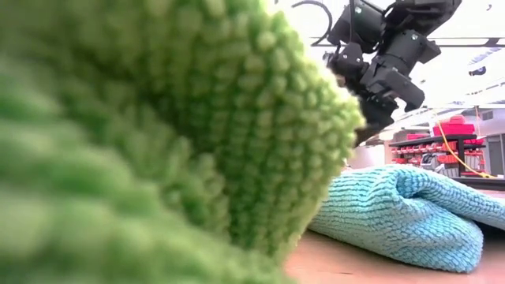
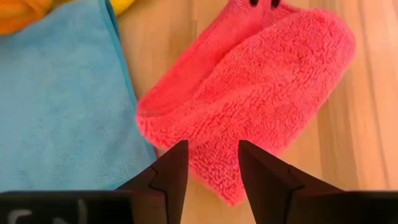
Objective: Fold microfiber towels
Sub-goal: Fold the pink towel
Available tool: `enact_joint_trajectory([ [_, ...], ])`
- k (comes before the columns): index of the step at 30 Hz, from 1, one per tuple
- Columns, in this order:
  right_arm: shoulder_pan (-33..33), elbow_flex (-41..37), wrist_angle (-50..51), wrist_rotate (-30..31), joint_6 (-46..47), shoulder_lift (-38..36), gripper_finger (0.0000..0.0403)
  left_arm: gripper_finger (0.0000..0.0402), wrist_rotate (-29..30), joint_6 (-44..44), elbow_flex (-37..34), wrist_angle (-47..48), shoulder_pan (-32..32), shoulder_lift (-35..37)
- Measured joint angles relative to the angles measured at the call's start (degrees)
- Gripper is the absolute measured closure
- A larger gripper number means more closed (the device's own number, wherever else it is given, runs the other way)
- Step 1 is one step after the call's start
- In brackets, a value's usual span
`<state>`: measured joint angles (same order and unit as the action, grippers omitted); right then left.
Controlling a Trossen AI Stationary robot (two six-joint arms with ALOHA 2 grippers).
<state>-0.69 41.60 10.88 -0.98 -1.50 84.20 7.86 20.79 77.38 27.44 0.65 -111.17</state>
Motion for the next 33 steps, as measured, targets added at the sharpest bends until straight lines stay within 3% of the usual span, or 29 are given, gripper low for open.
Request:
enact_joint_trajectory([
  [6, 0.31, -1.53, -2.53, -0.1, 0.26, 0.0, 0.0265, 0.0297, 4.76, 6.47, -0.02, -0.48, -0.37, -0.57],
  [16, 0.3, -1.55, -4.48, -0.23, 0.87, 0.0, 0.0266, 0.0236, 5.57, 12.68, 0.02, -2.36, -1.71, -2.62],
  [22, 0.27, -1.57, -4.88, -0.6, 1.36, 0.0, 0.0266, 0.0246, 6.74, 13.03, 0.0, -3.85, -1.42, -3.37],
  [33, 0.17, -1.59, -5.35, -0.61, 1.65, 0.0, 0.0266, 0.0305, 8.11, 13.12, 0.0, -3.54, -0.77, -3.35],
])
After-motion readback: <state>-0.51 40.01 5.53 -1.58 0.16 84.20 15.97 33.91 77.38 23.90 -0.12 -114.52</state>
